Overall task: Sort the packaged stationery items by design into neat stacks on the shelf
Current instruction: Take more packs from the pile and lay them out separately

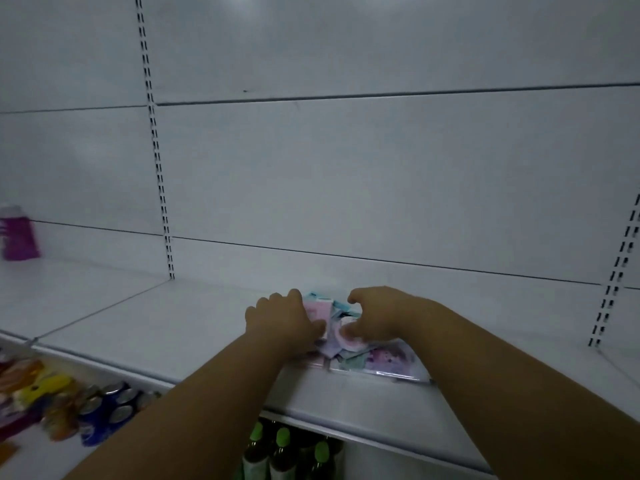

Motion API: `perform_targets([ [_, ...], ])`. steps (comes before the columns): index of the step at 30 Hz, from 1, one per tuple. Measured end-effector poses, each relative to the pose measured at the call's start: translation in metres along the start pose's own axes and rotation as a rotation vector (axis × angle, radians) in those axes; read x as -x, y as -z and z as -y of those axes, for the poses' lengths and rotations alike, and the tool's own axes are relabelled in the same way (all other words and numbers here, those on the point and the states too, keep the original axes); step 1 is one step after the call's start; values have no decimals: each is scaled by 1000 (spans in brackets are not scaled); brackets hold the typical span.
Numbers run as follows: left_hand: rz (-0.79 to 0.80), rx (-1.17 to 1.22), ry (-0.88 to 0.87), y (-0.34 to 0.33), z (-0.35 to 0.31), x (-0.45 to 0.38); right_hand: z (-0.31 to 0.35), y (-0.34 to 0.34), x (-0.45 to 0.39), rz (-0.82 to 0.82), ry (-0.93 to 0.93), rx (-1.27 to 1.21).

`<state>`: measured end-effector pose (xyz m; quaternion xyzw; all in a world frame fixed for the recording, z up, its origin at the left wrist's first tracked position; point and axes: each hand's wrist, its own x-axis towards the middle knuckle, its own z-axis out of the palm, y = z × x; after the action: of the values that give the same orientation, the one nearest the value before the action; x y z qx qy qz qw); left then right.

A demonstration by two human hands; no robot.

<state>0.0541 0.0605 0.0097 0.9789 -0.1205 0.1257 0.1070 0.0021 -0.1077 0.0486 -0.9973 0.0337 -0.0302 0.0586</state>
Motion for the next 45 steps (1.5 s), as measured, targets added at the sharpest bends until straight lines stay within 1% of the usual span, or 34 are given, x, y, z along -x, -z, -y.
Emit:
perform_targets([
  [2,49,25,7,0,4,-6,2,-7,-2,12,-59,-17],
  [5,51,61,-9,4,7,-14,4,-9,-4,-21,-151,-43],
  [9,97,193,-49,10,9,-16,10,-6,-2,35,-243,11],
  [12,91,352,-76,9,10,-14,16,-4,3,4,-277,-21],
  [15,45,547,-88,10,10,-14,21,8,9,-28,-308,-27],
  [17,25,619,-81,11,12,-17,23,18,11,-103,-314,-31],
  [19,30,705,-72,11,13,-20,24,28,15,-211,-318,-71],
  [23,22,900,-54,10,9,-20,21,46,28,-402,-276,-174],
  [25,11,977,-91,9,2,-16,14,52,40,-511,-262,-232],
  [28,-2,1043,-157,8,-15,-6,1,63,62,-643,-255,-251],
  [31,2,1097,-219,11,-41,7,-18,76,90,-771,-282,-224],
  [33,35,1129,-242,13,-64,19,-37,86,110,-855,-324,-188],
  [36,69,1131,-291,17,-109,42,-73,97,149,-936,-393,-167],
  [40,152,1181,-378,19,-190,85,-135,106,221,-1027,-500,-149],
  [45,286,1210,-488,16,-312,149,-221,117,322,-1036,-581,-92],
])
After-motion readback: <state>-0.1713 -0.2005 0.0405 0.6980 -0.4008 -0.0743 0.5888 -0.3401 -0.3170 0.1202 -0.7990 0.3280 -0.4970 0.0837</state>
